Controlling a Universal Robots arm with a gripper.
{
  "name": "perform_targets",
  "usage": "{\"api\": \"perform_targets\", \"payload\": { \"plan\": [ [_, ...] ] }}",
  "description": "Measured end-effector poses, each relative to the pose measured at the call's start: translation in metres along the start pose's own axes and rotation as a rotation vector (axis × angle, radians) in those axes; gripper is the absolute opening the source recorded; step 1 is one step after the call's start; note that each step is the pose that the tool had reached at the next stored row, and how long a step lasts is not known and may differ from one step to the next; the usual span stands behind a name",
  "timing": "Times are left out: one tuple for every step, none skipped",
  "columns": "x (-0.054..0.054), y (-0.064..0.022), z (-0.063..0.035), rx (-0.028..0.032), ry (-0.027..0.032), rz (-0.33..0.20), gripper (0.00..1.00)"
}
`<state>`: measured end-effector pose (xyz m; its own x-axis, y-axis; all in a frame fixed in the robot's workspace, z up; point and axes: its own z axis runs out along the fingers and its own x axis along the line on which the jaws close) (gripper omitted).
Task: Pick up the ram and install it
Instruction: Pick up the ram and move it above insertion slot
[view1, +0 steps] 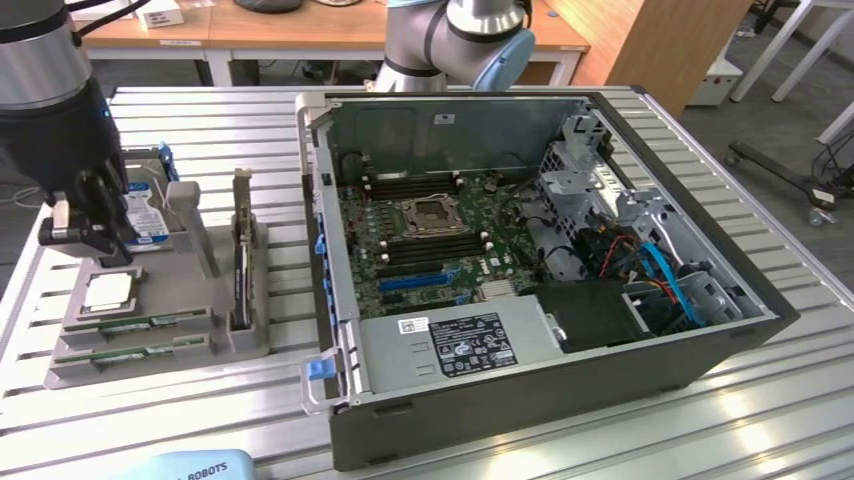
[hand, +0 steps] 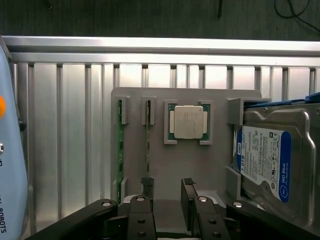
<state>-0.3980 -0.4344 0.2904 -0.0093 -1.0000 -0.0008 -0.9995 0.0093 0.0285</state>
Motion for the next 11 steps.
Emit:
{"api": "perform_targets", "payload": {
  "plan": [
    [0.0, 0.0, 0.0009, 0.0, 0.0, 0.0, 0.35],
    [0.0, -0.0001, 0.0017, 0.0, 0.0, -0.001, 0.35],
    [0.0, -0.0001, 0.0026, 0.0, 0.0, -0.001, 0.35],
    [0.0, -0.0001, 0.0034, 0.0, 0.0, -0.001, 0.35],
    [0.0, -0.0001, 0.0042, 0.0, 0.0, -0.001, 0.35],
    [0.0, -0.0001, 0.0049, 0.0, 0.0, -0.002, 0.35],
    [0.0, -0.0001, 0.0051, -0.0001, 0.0001, -0.002, 0.35],
    [0.0, -0.0001, 0.0051, -0.0002, 0.0002, -0.002, 0.35],
    [0.0, -0.0001, 0.0051, -0.0002, 0.0002, -0.002, 0.35],
    [0.0, -0.0001, 0.0051, -0.0002, 0.0002, -0.002, 0.35],
    [0.0, -0.0001, 0.0052, -0.0001, 0.0001, -0.002, 0.35]
  ]
}}
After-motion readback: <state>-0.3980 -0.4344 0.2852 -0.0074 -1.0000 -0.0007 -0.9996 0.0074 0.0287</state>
